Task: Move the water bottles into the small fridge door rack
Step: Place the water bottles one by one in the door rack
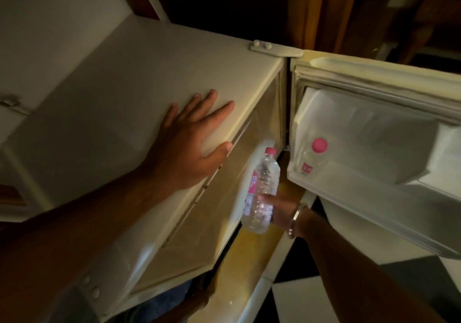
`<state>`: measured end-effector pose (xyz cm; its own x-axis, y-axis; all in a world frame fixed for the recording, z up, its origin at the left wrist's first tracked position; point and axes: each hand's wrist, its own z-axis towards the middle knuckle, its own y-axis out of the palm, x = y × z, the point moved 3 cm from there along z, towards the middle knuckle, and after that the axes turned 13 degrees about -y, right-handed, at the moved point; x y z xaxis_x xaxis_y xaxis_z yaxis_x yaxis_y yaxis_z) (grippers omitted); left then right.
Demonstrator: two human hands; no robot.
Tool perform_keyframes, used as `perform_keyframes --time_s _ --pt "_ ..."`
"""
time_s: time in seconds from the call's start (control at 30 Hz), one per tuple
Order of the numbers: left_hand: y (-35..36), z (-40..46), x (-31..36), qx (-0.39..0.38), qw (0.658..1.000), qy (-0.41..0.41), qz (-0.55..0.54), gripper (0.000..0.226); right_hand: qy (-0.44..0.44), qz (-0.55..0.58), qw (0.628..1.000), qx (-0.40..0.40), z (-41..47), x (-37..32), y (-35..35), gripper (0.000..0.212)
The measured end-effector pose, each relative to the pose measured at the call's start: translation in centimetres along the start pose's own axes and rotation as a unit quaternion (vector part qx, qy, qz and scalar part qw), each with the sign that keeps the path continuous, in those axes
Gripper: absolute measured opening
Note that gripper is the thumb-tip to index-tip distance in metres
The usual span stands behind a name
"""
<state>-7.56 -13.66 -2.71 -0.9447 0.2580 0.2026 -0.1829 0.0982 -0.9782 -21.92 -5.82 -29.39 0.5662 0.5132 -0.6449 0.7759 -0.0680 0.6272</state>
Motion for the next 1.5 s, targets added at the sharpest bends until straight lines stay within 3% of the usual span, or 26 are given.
perform_keyframes --time_s 0.1,0.27,0.33,0.5,0.67,0.8,0.93,1.03,1.27,1.37,1.43,1.5 --pt "0.0 -0.1 0.0 0.002 1.0 0.001 0.007 0.071 -0.042 0.007 0.999 -0.006 -1.1 -2.4 0.3 0.069" --pt "-0.1 -0.2 0.1 -0.007 1.0 0.0 0.005 0.07 -0.13 -0.109 0.985 0.032 -3.0 -5.2 1.2 0.036" --pt "-0.1 -0.1 0.0 -0.008 1.0 0.0 0.008 0.069 -0.179 -0.152 0.97 0.062 -3.8 -5.9 1.4 0.04" --pt "0.0 -0.1 -0.1 -0.003 1.0 0.007 0.011 0.07 -0.344 -0.293 0.882 0.133 -7.1 -7.3 -0.3 0.059" --pt "0.3 0.0 -0.2 0.011 0.999 0.015 0.027 0.069 -0.442 -0.357 0.764 0.307 -10.7 -9.3 -3.0 0.064" --pt "3.4 1.3 1.0 -0.017 0.999 0.013 0.025 0.069 -0.455 -0.417 0.713 0.332 -9.7 -10.9 -7.0 0.065" --pt "2.3 0.9 0.5 -0.015 1.0 0.009 0.022 0.07 -0.427 -0.472 0.695 0.334 -7.5 -11.4 -8.4 0.07" --pt "0.9 -0.3 -0.9 -0.016 1.0 0.01 0.024 0.073 -0.381 -0.494 0.711 0.324 -5.7 -10.4 -9.2 0.069" --pt "-0.4 -0.2 0.0 0.0 1.0 0.012 0.013 0.074 -0.395 -0.388 0.747 0.367 -5.5 -9.9 -11.2 0.1" --pt "-0.2 -0.1 0.0 -0.004 1.0 0.011 0.009 0.074 -0.372 -0.395 0.738 0.401 -6.2 -8.9 -11.2 0.123" --pt "0.1 0.1 0.1 -0.004 1.0 0.011 0.006 0.074 -0.343 -0.424 0.712 0.442 -6.9 -8.0 -11.1 0.131" --pt "0.1 0.1 0.3 -0.005 1.0 0.011 0.003 0.073 -0.304 -0.492 0.648 0.495 -7.8 -6.6 -9.9 0.13"
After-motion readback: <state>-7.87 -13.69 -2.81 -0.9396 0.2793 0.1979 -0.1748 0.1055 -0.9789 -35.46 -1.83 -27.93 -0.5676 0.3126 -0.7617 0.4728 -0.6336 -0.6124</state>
